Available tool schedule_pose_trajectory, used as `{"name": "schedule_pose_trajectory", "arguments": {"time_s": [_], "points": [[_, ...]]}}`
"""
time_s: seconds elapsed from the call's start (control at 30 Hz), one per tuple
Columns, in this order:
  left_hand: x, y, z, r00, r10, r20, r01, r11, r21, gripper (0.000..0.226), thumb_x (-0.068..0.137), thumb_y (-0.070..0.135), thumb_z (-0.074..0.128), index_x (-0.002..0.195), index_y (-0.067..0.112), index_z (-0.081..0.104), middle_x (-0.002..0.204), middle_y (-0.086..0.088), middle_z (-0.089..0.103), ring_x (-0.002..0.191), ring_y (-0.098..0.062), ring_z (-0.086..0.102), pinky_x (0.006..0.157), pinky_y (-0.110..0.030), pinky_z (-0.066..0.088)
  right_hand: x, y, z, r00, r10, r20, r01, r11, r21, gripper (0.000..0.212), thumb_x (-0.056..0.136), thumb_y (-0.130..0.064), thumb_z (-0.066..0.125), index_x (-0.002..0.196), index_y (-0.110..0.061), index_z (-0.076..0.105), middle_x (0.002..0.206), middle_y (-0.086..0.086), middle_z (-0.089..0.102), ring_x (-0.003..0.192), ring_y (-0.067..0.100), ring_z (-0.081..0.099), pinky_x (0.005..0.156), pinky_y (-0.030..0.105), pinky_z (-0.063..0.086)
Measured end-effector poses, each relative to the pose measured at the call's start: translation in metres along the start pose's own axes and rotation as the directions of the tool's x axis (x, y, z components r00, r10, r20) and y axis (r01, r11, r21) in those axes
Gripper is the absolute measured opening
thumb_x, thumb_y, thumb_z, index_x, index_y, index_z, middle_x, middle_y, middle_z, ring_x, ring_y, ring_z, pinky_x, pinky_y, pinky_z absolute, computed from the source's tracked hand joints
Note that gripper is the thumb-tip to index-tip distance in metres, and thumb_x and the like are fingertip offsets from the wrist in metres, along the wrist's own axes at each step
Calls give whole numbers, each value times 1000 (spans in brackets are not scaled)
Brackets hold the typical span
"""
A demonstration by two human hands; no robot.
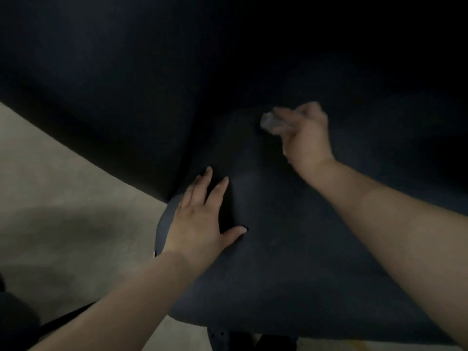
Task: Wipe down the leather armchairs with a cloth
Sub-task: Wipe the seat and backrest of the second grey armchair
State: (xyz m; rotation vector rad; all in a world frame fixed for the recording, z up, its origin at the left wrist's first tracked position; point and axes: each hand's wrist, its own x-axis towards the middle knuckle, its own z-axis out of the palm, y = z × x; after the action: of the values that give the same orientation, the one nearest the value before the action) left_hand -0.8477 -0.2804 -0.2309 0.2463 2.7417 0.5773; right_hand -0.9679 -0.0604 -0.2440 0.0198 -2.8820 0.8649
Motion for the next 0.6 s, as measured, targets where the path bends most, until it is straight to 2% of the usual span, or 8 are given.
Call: {"name": "schedule_pose_trajectory", "arguments": {"time_s": [0.07,0.17,0.23,0.37,0.47,0.53,0.57,0.6], "points": [[-4,-3,-1,1000,-15,-15,15,1000,12,96,73,64,64,151,36,15,159,11,-5,144,-12,-1,118,-31,4,3,-10,10,998,63,-14,-63,998,-27,33,90,-15,56,121,-23,64,122,21,50,113,36,46,97,42,39],[-12,-7,-2,999,-25,-29,27,998,53,94,75,65,61,151,35,15,160,7,-1,144,-16,2,118,-31,5,-19,-41,26,966,-213,150,204,976,75,29,88,-12,63,117,-15,68,109,23,54,99,40,51,85,45,45],[-17,-7,-1,1000,-10,-28,12,997,79,92,77,66,59,152,34,14,160,6,1,145,-17,3,118,-31,4,-17,-50,28,931,-304,200,291,952,95,31,87,-10,65,118,-13,68,106,24,54,96,40,50,82,45,47],[-19,-8,2,999,14,-36,-10,995,101,90,80,65,56,152,33,13,160,6,2,145,-18,3,117,-30,1,7,-51,46,976,-181,122,180,983,13,33,88,-10,60,120,-17,67,114,20,52,105,36,48,87,45,44],[-19,-7,2,999,19,-38,-15,994,111,89,81,63,56,152,31,15,159,5,8,144,-19,6,117,-30,3,-11,-76,60,883,-366,295,355,930,93,23,85,-18,65,108,-16,71,110,16,55,101,32,52,85,43,46],[-20,-7,2,999,22,-31,-18,994,111,88,81,63,56,152,30,15,159,5,10,144,-19,8,118,-31,6,-26,-81,58,806,-495,323,483,867,123,23,86,-17,66,108,-19,72,105,16,57,94,33,50,78,38,44],[-20,-7,2,999,20,-30,-16,994,110,88,81,63,56,152,31,14,159,6,8,144,-18,7,118,-31,6,-21,-73,53,826,-481,295,465,876,126,23,87,-16,64,108,-21,72,105,15,58,95,32,50,79,37,44],[-20,-7,3,999,19,-26,-16,994,111,89,81,64,55,152,31,13,159,8,5,144,-17,5,117,-30,4,-12,-60,48,883,-398,250,384,918,103,23,87,-18,61,107,-23,71,106,12,58,98,31,52,82,37,45]]}}
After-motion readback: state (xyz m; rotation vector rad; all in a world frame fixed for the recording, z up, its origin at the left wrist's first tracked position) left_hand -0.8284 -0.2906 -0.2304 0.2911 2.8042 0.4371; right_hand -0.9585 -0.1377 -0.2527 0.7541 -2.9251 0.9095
